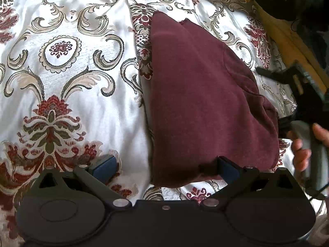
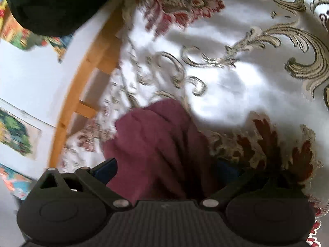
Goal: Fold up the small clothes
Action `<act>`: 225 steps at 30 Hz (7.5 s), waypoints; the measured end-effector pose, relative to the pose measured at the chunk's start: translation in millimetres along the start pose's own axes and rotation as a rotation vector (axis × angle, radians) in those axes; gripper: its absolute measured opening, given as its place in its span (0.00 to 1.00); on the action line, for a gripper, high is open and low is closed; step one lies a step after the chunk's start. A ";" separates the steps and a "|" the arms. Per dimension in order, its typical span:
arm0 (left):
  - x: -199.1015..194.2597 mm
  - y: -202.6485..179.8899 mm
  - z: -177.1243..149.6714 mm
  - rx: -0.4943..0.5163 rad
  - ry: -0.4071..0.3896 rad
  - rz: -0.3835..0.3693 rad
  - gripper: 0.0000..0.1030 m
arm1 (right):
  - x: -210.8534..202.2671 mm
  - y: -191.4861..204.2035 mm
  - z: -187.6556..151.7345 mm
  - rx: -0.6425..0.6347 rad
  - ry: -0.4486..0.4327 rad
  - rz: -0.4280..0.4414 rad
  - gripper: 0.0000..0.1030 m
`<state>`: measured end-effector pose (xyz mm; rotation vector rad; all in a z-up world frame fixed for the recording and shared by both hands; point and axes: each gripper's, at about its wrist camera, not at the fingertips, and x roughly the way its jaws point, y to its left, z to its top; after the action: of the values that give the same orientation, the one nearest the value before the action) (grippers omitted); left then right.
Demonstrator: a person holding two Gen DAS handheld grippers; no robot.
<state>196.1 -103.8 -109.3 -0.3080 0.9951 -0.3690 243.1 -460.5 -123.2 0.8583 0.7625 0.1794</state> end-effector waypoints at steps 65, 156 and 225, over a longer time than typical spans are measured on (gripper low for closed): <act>17.9 14.9 53.5 -0.090 -0.136 -0.187 0.34 | -9.2 56.8 -45.6 -0.308 -0.145 -0.121 0.33; -214.7 -18.3 -115.4 0.255 -0.523 0.216 0.99 | -204.5 125.7 -249.1 -0.743 -0.483 -0.142 1.00; -203.7 -25.7 -117.4 0.304 -0.469 0.338 0.99 | -190.8 116.4 -243.5 -0.705 -0.406 -0.182 1.00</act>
<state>-8.7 -47.6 -5.1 0.0544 0.5049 -0.1246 -41.3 -316.6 -35.7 0.1395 0.3443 0.0947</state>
